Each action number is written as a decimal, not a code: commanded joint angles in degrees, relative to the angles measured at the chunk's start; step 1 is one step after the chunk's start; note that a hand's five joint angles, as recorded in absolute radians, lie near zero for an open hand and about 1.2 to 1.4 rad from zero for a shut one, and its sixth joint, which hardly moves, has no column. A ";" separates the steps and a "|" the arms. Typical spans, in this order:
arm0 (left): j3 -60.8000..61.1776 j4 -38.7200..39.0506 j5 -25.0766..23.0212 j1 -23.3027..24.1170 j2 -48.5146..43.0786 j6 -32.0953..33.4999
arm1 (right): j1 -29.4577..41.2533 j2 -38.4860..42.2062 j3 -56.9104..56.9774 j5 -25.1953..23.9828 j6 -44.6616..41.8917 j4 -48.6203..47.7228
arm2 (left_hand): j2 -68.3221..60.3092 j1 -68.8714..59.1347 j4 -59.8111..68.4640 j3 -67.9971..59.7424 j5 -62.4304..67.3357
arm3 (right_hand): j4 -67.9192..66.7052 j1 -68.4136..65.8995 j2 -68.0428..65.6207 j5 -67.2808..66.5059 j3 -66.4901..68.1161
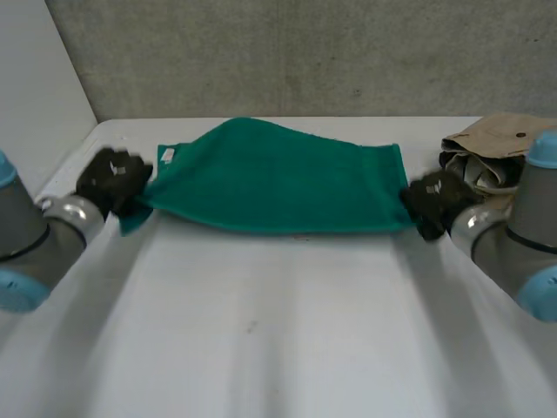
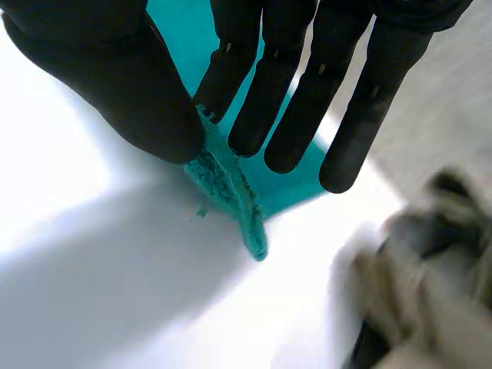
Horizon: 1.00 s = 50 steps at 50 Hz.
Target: Fold the laundry.
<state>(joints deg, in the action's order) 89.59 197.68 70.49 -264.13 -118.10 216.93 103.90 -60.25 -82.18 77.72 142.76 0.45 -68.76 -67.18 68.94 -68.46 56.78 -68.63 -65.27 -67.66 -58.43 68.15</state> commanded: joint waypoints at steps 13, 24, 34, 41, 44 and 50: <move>13.61 -51.95 -7.81 -7.63 18.78 31.17 | -11.61 -21.84 -19.69 -6.69 -36.31 32.95 | -11.24 -12.82 11.06 -11.54 13.22 | -11.37 -14.73 -12.34 -11.57 11.85; -4.40 -39.67 -1.33 0.72 9.21 23.28 | -6.87 -10.16 -5.20 -6.10 -18.58 20.04 | -11.24 -12.82 11.06 -11.54 13.22 | -11.37 -14.73 -12.34 -11.57 11.85; -27.96 -35.53 7.73 7.40 -7.66 14.84 | -0.37 6.44 15.01 4.19 -6.44 7.03 | -11.24 -12.82 11.06 -11.54 13.22 | -11.37 -14.73 -12.34 -11.57 11.85; -42.20 -35.44 12.56 9.25 -18.12 12.29 | 2.27 15.94 25.65 9.38 -6.09 -1.85 | -11.24 -12.82 11.06 -11.54 13.22 | -11.37 -14.73 -12.34 -11.57 11.85; -47.12 -35.18 13.88 10.22 -21.90 11.85 | 2.98 19.99 30.05 11.40 -6.35 -4.23 | -11.24 -12.82 11.06 -11.54 13.22 | -11.37 -14.73 -12.34 -11.57 11.85; -54.77 -34.38 15.20 11.18 -27.53 11.84 | 3.68 25.87 36.46 12.90 -7.40 -5.99 | -11.24 -12.82 11.06 -11.54 13.22 | -11.37 -14.73 -12.34 -11.57 11.85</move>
<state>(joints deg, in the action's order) 41.22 162.72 84.61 -253.78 -140.81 228.70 107.10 -39.41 -51.23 89.34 136.42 -4.06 -68.76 -67.18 68.95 -68.46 56.78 -68.63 -65.27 -67.66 -58.68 68.15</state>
